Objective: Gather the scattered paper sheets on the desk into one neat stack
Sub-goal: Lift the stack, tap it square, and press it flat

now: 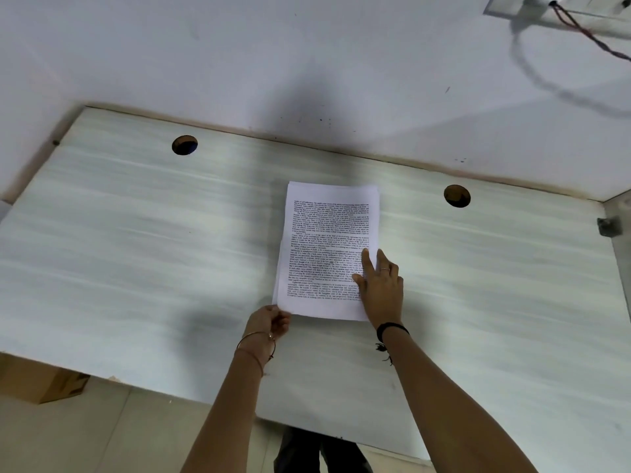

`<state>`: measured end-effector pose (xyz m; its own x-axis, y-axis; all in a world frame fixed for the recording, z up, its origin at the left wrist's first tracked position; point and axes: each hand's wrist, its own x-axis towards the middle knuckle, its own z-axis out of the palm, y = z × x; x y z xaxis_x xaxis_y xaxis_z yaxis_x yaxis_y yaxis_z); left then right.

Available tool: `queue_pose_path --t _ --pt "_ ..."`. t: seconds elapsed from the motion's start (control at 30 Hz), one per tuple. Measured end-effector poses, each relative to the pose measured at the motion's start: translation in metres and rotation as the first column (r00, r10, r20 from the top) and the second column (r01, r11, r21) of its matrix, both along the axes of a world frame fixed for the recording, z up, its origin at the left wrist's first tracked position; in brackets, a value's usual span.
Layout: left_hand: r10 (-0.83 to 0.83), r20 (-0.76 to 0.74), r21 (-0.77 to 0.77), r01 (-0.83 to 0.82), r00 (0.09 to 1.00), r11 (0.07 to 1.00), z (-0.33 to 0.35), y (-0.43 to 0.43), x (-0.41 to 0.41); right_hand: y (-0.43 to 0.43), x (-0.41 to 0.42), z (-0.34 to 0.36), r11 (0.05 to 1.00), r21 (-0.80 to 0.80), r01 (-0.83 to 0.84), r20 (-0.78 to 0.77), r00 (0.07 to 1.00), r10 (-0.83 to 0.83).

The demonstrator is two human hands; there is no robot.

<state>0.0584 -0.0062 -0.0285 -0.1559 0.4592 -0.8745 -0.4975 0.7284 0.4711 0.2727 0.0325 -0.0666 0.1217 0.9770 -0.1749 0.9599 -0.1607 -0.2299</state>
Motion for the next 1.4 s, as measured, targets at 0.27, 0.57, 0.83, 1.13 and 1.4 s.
queue_pose_path --t 0.27,0.57,0.83,1.13,1.4 --pt "-0.405 -0.511 0.038 0.490 0.759 0.871 -0.014 -0.002 0.000 0.000 0.000 -0.004 1.000 0.004 0.014 0.011 1.000 -0.014" --pt "-0.436 -0.689 0.080 0.659 0.579 0.748 -0.026 -0.012 -0.010 0.000 0.002 -0.006 0.999 0.049 0.006 0.031 1.000 -0.008" --pt "-0.241 -0.927 -0.067 0.505 0.288 0.861 -0.033 -0.014 -0.048 -0.001 0.002 -0.008 0.997 0.072 -0.003 0.043 0.999 0.000" --pt "-0.086 -0.996 -0.030 0.897 0.009 0.441 -0.057 0.015 0.053 -0.002 0.002 -0.019 0.992 0.127 -0.006 0.064 0.998 -0.002" --pt "-0.159 -0.981 -0.178 0.856 -0.114 0.485 -0.081 0.019 0.034 -0.008 0.000 -0.033 0.973 0.229 0.034 0.053 0.997 -0.048"
